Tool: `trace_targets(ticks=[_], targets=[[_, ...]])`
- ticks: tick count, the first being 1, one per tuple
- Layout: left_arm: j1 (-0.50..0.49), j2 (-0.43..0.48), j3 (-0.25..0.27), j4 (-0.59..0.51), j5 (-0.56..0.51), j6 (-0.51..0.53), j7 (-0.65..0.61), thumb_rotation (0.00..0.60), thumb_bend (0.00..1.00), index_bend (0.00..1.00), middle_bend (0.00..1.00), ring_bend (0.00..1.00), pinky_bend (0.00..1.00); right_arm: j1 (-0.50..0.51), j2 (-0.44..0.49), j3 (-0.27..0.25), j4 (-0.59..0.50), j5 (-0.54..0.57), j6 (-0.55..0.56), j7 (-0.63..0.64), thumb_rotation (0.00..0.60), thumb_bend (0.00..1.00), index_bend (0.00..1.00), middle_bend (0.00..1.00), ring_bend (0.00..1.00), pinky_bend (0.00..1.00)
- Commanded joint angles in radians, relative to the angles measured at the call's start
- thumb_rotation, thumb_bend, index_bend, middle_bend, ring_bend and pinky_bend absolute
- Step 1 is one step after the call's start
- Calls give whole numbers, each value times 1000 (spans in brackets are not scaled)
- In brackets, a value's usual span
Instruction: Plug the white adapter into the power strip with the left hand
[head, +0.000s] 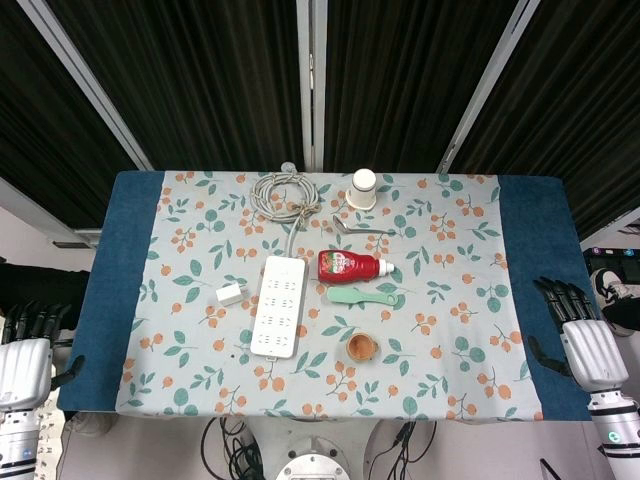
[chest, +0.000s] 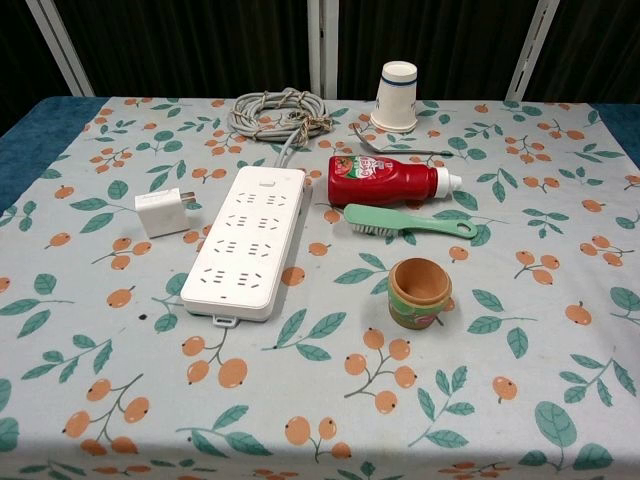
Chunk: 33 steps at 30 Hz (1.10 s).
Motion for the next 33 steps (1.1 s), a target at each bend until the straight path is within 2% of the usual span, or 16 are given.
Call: trace_targets(ticks=[1,11,15,19,22,26,33], targets=[[1,0,-3,1,1,-2,-4,600,187,167,144,41,0,-2,-1,-1,-2,-1,2,-3,600,327,0,60,0,0],[7,1,-9,8,27,6,-25,600,185,167,145,41,0,-32,3,-10,-13,-13,54,-7,600,327,0,60,0,0],[-26,-7,-24,12,60,-20,-56,600,174,167,144,41,0,-35,7,-6,-11,-14,65,-4,600,327,0,60,0,0],[-111,-31,-48,24,91,-120,-117,600,168,167,144,41,0,-29,14,1,-16,-24,72,-8,600,327,0,60,0,0],[-197,-67,-75,47,87,-234,-168,600,166,167,144,41,0,-26,20,3,-22,-28,72,-12,600,327,0,60,0,0],[-312,-154,-113,135,64,-377,-242,600,166,155,144,41,0,-26,23,4,-26,-25,72,-13,600,327,0,60,0,0],[-419,-296,-140,307,28,-480,-271,600,166,117,137,41,0,-36,23,4,-23,-4,71,-12,600,327,0,60,0,0]])
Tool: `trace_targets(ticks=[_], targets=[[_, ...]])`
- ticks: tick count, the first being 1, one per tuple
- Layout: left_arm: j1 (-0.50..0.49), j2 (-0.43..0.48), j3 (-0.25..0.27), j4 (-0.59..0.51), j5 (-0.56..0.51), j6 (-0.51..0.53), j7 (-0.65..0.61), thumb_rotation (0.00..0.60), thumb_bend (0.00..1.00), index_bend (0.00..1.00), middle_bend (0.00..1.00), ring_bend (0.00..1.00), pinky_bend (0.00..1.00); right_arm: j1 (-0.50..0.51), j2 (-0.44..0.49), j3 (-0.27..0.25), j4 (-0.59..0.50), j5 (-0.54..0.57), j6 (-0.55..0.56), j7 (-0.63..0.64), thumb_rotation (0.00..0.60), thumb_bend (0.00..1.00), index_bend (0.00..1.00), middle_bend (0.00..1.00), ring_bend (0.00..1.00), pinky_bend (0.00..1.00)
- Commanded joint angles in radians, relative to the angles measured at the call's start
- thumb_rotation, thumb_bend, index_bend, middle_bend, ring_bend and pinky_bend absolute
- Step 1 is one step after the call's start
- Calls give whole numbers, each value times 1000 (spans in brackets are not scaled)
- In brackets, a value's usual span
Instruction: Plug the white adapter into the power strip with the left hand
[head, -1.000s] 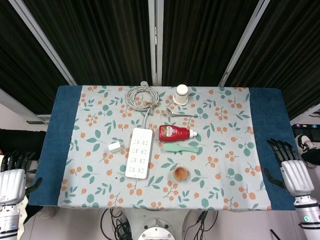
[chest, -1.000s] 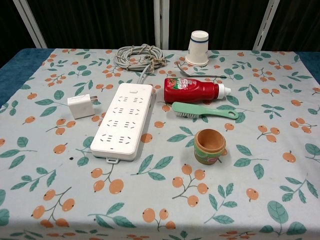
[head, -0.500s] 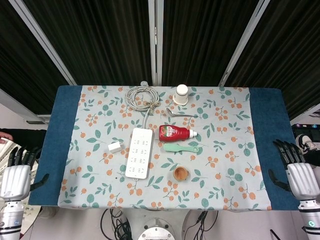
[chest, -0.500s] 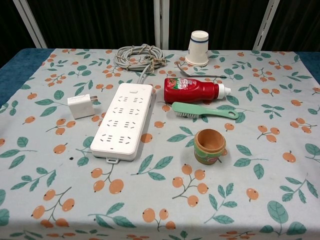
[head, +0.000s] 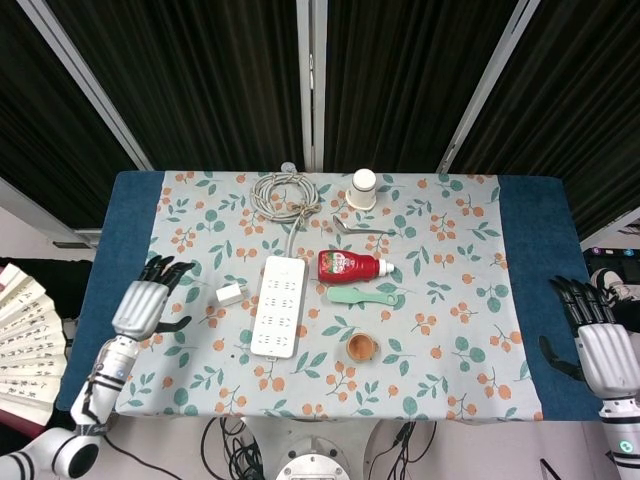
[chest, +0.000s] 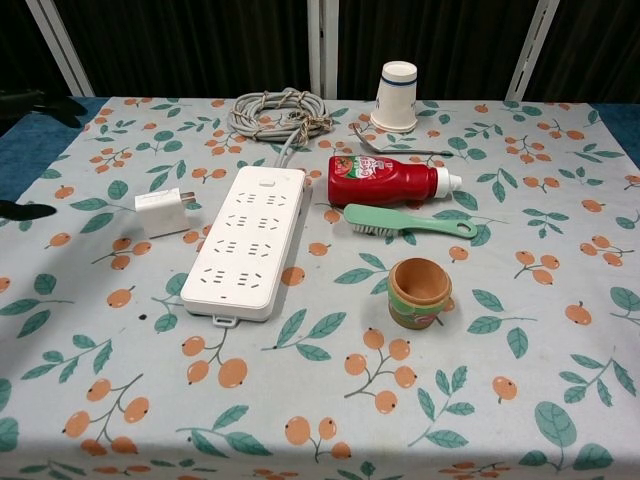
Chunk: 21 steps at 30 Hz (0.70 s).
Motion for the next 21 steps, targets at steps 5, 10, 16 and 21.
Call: trace_targets(ticks=[5,10,16,21], targets=[[-85,-142,-18,153,-35,-72,-73,600,157,110,133,41,0,-3,-6,1,8,15,-8,7,600,327,0,60,0,0],[-116,-202,-15,224,-50,-104,-94,600,156,109,131,41,0,2,-10,3,12,17,-17,10,600,327,0,60,0,0],[-147,-273,-15,314,-62,-121,-110,600,155,111,131,41,0,3,-13,3,17,25,-27,13,600,327,0,60,0,0],[-165,-302,-25,364,-83,-134,-112,600,155,156,151,46,0,0,-15,5,20,26,-21,16,600,327,0,61,0,0]])
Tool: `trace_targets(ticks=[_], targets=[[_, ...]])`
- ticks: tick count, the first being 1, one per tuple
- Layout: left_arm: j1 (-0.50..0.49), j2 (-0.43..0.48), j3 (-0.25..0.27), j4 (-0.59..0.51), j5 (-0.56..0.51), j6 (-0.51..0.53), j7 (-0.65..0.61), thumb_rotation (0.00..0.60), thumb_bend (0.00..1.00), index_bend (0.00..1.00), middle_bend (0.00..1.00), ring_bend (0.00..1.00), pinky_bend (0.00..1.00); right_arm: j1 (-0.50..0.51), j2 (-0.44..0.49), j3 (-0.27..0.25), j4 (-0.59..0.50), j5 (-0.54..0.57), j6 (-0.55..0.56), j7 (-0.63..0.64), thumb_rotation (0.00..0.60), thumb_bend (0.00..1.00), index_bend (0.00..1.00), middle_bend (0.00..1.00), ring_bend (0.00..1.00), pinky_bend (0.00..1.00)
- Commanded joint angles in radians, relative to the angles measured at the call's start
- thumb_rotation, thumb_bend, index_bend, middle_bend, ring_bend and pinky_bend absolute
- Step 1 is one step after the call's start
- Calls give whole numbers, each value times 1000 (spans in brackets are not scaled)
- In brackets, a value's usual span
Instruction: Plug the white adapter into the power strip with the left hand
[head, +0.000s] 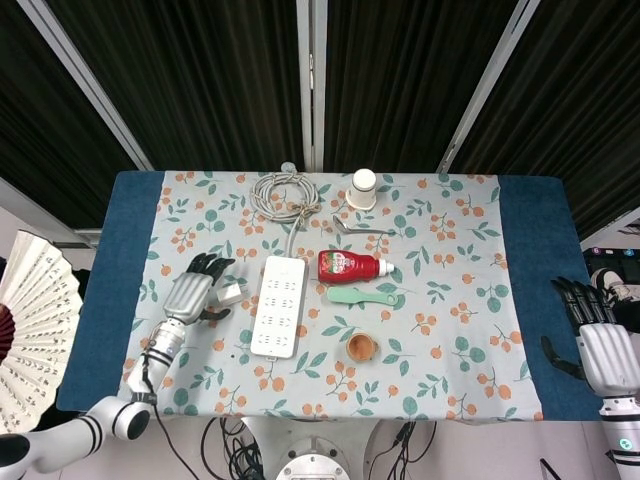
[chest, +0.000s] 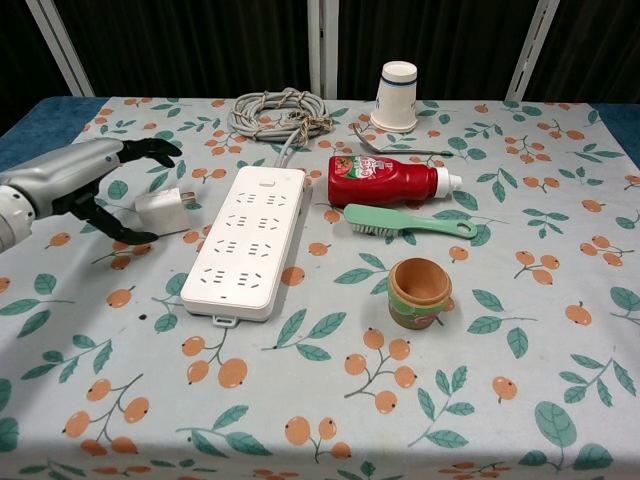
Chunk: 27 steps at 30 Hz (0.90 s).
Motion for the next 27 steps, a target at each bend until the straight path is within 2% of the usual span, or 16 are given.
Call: trace_targets(ticks=[1,10,18,27], targets=[[-9,-21,-11,28,-15,5,-6,600,155,168,161,58,0,-1,-2,0,3,1,1,4,600,327,0,61,0,0],[-15,-36,-22,69,-23,31,-55,600,161,287,275,147,5,-2,-6,1,7,4,-2,5,600,327,0,63,0,0],[-19,-18,5,60,-22,-2,-73,600,200,426,408,236,21,-4,-5,4,3,6,2,0,600,327,0,64,0,0],[-21,-22,10,61,-27,-7,-105,600,246,443,441,254,45,-4,-7,5,0,7,3,-5,600,327,0,66,0,0]])
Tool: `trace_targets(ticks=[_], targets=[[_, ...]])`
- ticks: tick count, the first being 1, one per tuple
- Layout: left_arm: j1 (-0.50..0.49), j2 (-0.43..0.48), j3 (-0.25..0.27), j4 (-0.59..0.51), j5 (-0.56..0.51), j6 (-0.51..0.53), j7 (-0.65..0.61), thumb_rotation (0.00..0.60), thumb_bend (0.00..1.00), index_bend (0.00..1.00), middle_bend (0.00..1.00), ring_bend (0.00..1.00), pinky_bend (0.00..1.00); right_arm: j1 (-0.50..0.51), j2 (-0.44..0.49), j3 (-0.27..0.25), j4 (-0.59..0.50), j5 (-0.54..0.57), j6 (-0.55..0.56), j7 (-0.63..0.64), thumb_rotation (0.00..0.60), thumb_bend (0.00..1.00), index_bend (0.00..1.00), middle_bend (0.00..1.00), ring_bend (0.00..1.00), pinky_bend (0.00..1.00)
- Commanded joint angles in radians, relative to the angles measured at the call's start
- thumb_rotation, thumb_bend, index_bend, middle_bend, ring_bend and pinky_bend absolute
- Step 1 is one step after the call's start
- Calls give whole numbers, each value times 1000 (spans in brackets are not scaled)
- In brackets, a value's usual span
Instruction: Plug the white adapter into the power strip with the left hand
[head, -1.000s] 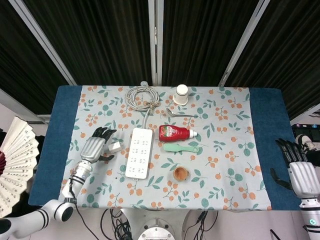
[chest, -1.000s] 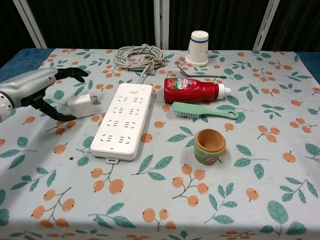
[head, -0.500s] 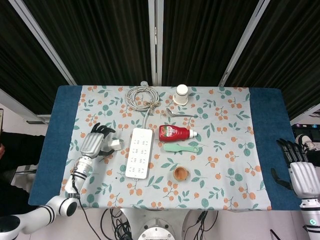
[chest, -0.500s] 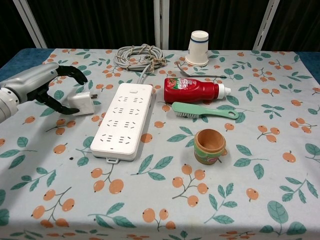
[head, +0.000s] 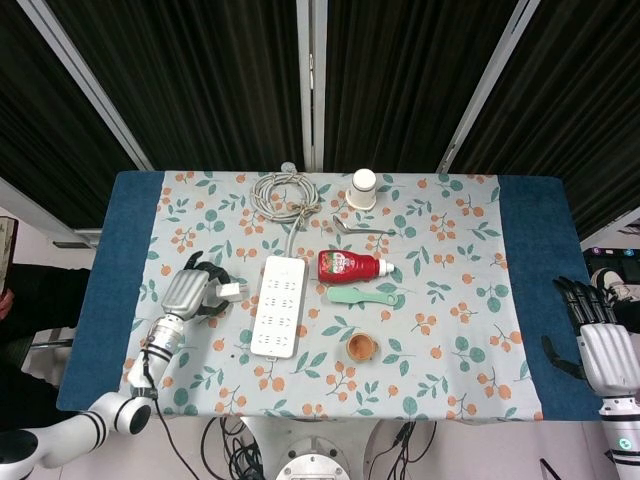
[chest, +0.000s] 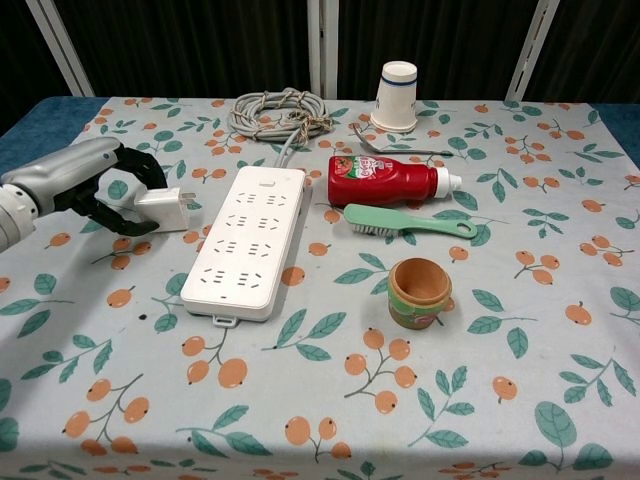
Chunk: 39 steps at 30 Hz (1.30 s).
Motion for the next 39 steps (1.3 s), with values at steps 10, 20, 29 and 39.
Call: trace_targets(ticks=[10,20,29,39], targets=[[-6,-4,13,9,16,4,-42,600,409,534,560,360,103,-5,0,1,1,2,6,2,600,327,0,67,0,0],[-36,259,72,-187,94,-31,144,600,453,539,567,360,100,-9,-6,0,14,1,9,16,600,327,0,67,0,0],[-110,403,99,-337,50,-185,454,600,457,525,553,356,78,-12,-9,-1,15,0,12,15,600,327,0,67,0,0],[-153,375,91,-376,-67,-241,637,600,460,481,491,321,70,-18,-9,-1,16,5,15,16,600,327,0,67,0,0]])
